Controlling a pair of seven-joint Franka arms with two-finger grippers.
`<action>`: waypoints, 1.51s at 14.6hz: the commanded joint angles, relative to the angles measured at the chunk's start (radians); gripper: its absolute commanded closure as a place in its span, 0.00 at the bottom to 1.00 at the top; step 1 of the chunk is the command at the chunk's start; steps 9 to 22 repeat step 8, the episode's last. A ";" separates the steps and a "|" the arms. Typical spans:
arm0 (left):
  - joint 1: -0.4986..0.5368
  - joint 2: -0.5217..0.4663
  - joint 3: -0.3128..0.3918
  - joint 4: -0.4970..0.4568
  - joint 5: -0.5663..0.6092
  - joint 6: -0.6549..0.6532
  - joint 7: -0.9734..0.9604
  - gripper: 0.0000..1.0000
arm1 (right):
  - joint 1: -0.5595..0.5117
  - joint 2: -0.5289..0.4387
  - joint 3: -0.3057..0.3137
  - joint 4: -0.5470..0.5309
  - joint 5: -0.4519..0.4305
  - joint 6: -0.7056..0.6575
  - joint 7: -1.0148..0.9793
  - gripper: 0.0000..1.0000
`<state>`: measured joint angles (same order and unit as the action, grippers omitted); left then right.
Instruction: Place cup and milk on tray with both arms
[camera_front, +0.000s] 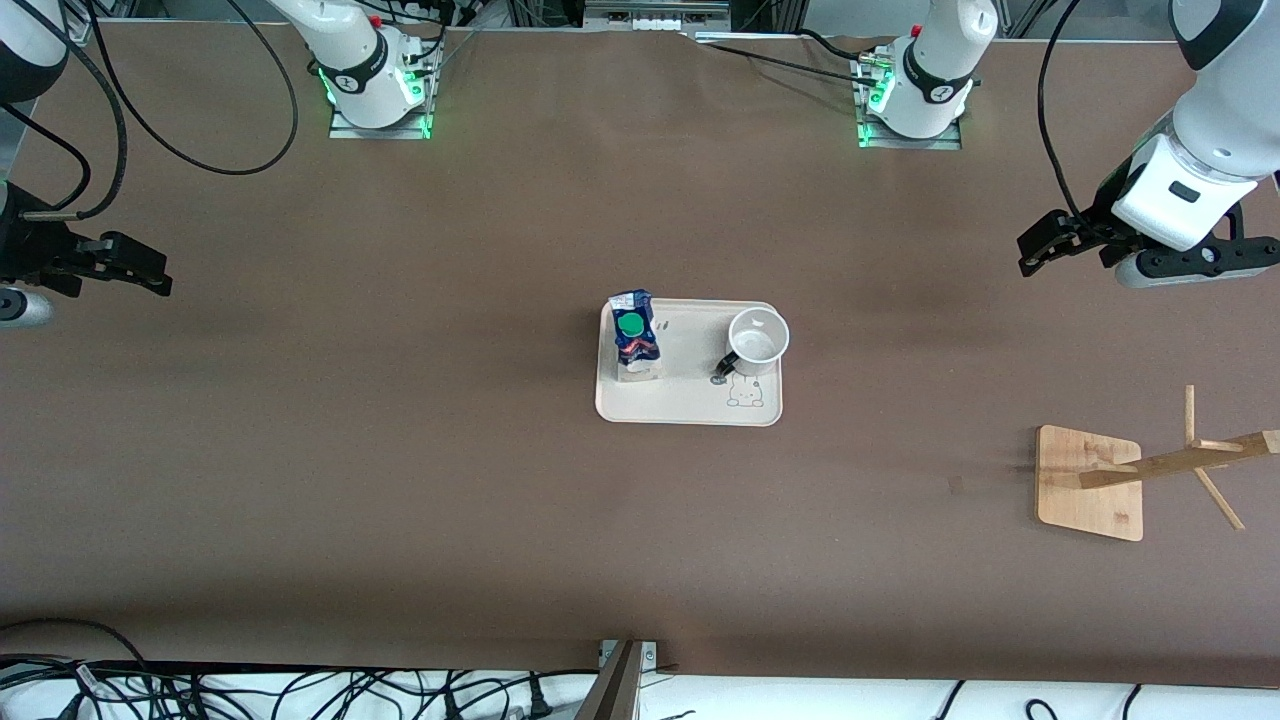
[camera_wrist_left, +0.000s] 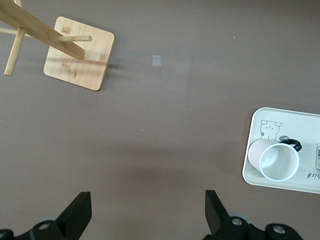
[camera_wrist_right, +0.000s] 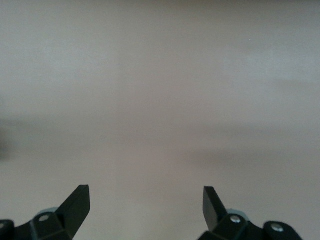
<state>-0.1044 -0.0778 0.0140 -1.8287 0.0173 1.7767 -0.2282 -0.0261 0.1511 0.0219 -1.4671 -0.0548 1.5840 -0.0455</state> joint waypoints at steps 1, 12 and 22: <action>0.005 -0.019 0.000 -0.017 0.023 0.036 0.018 0.00 | -0.006 -0.015 0.010 -0.016 -0.023 -0.005 -0.022 0.00; 0.028 0.016 0.003 0.054 0.021 0.026 0.006 0.00 | -0.006 -0.015 0.013 -0.015 -0.020 -0.005 -0.027 0.00; 0.028 0.016 0.003 0.054 0.021 0.026 0.006 0.00 | -0.006 -0.015 0.013 -0.015 -0.020 -0.005 -0.027 0.00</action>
